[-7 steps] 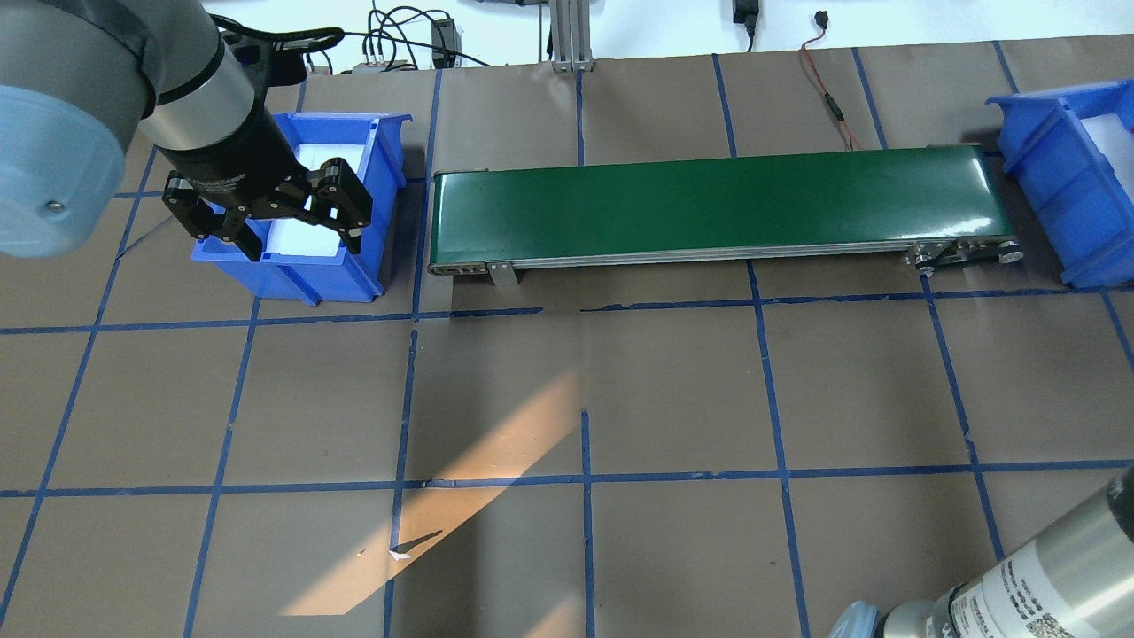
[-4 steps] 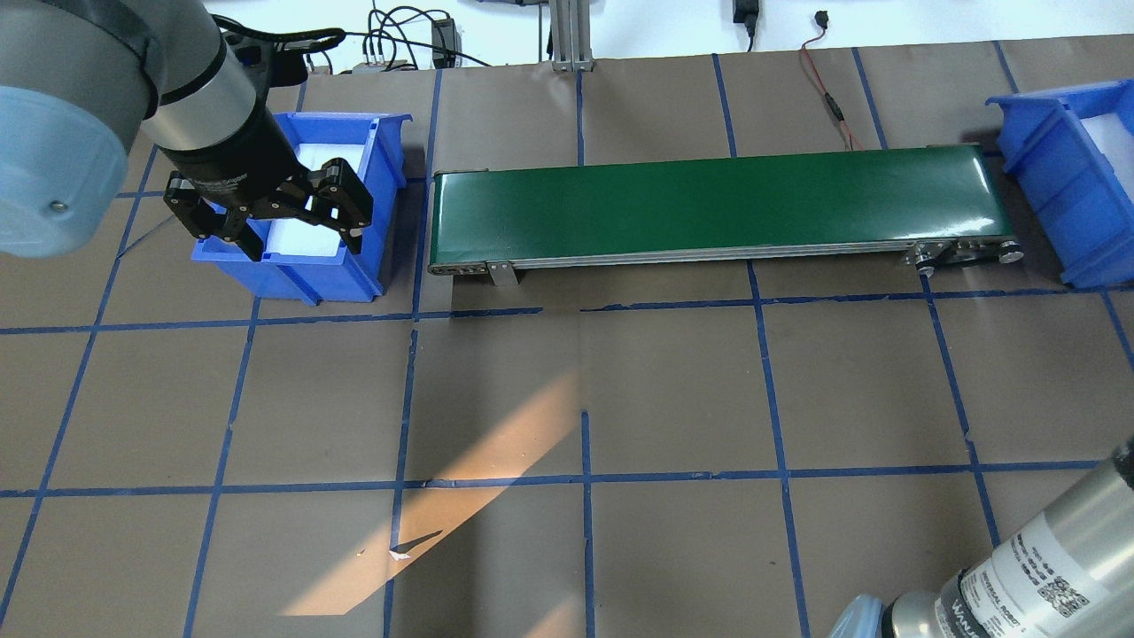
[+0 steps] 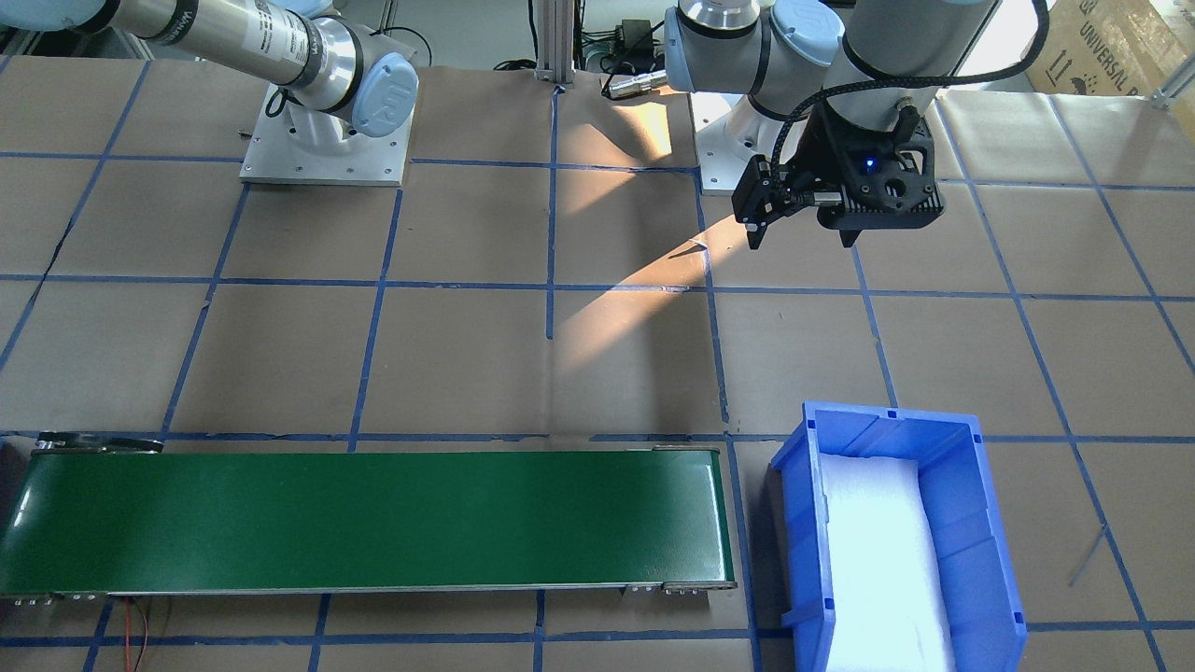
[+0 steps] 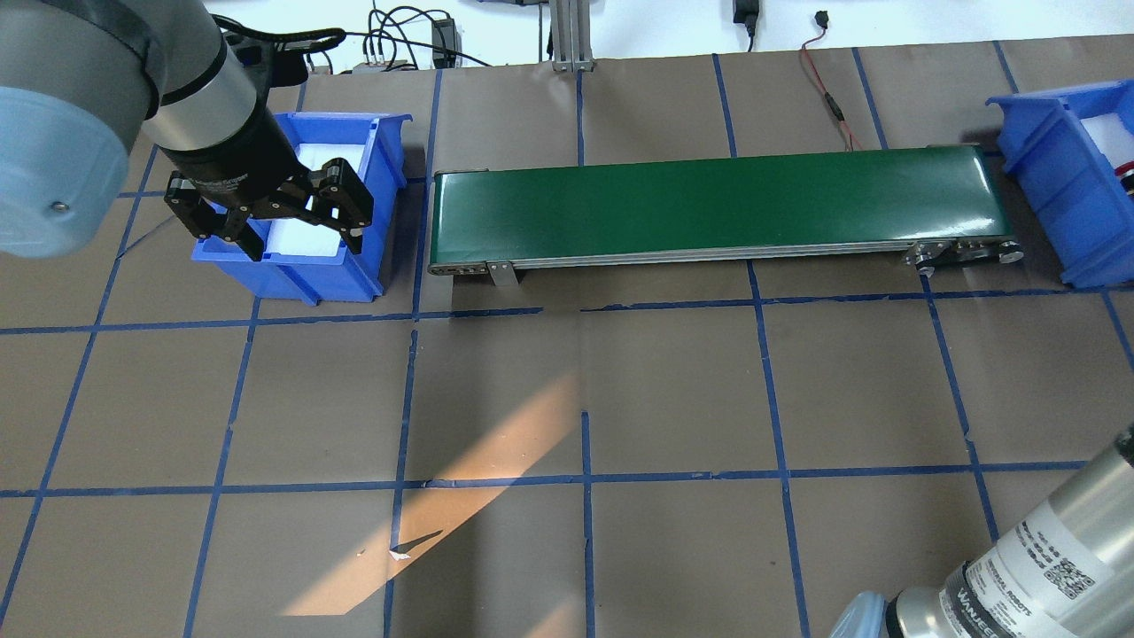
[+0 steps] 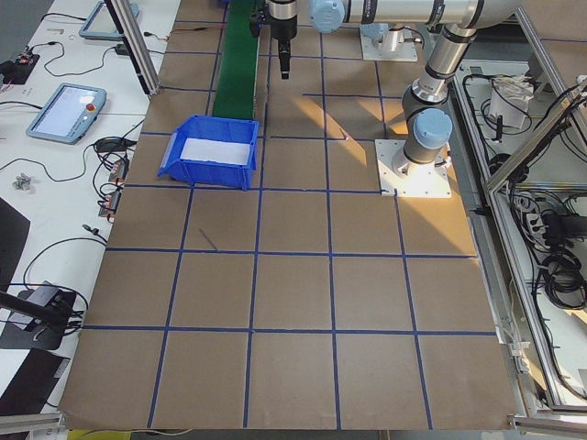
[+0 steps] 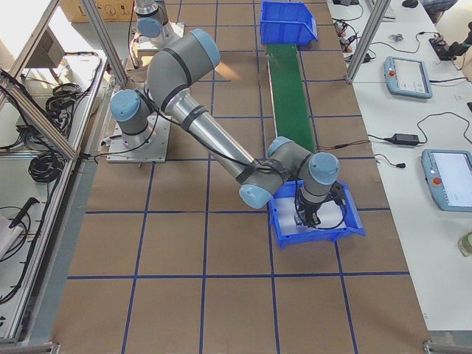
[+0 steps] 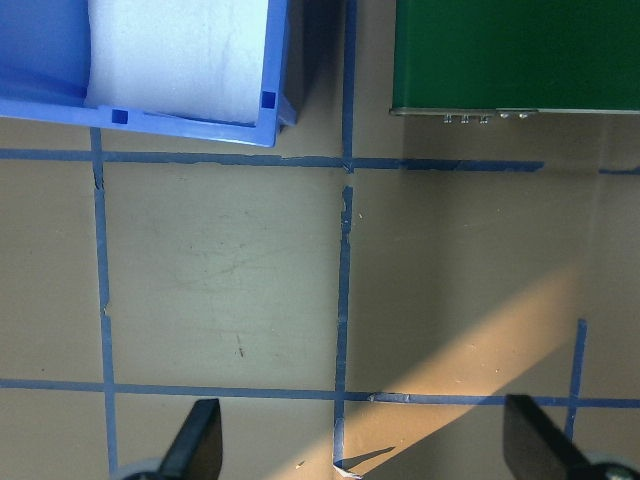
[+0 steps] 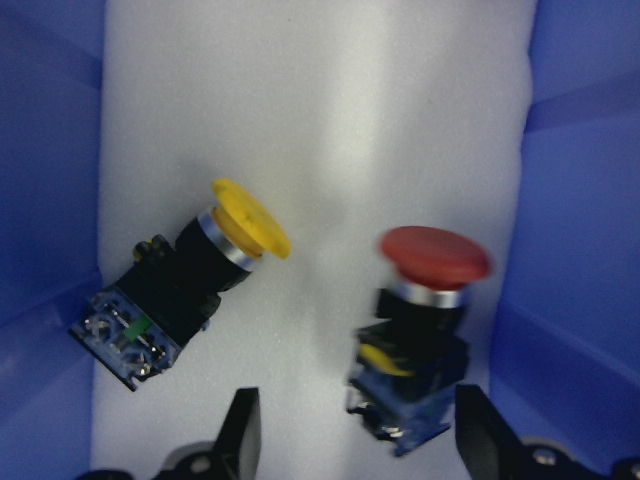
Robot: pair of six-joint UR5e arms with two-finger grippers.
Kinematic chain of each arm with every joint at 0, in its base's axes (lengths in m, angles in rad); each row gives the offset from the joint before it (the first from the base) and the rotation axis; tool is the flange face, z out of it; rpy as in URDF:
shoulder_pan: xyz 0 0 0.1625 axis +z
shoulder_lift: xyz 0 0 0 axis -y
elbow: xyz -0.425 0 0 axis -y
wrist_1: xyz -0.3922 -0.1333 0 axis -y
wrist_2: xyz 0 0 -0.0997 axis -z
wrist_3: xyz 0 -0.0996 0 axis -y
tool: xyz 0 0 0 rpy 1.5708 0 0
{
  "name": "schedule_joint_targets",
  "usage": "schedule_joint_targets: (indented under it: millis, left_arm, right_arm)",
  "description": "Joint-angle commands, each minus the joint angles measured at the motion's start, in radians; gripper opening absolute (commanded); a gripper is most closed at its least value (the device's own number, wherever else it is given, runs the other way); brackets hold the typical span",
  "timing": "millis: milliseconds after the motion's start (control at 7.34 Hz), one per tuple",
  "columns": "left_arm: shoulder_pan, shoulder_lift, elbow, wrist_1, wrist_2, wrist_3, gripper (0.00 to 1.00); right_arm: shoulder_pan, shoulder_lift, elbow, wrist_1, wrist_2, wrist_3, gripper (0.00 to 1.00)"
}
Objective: Transport two buttons from left to right
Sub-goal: 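Carry the red button into the far blue bin and release it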
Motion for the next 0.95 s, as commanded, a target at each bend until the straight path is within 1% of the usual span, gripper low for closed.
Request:
schedule_joint_targets:
  millis: [0, 136, 272, 545, 681, 817]
  left_arm:
    - [0.000, 0.000, 0.000, 0.000, 0.000, 0.000, 1.00]
    - [0.000, 0.000, 0.000, 0.000, 0.000, 0.000, 1.00]
    - [0.000, 0.000, 0.000, 0.000, 0.000, 0.000, 1.00]
    - [0.000, 0.002, 0.000, 0.000, 0.000, 0.000, 1.00]
    - [0.000, 0.000, 0.000, 0.000, 0.000, 0.000, 1.00]
    - [0.000, 0.002, 0.000, 0.000, 0.000, 0.000, 1.00]
  right_arm:
    - [0.005, -0.012, 0.002, 0.010, 0.009, 0.021, 1.00]
    - [0.014, -0.046, 0.004, 0.021, 0.006, 0.023, 1.00]
    - [0.034, -0.105, 0.008, 0.102, 0.002, 0.064, 1.00]
    - [0.065, -0.275, 0.042, 0.283, -0.005, 0.139, 1.00]
    - [0.097, -0.364, 0.107, 0.300, -0.005, 0.188, 1.00]
    - [0.155, -0.497, 0.208, 0.302, -0.011, 0.289, 1.00]
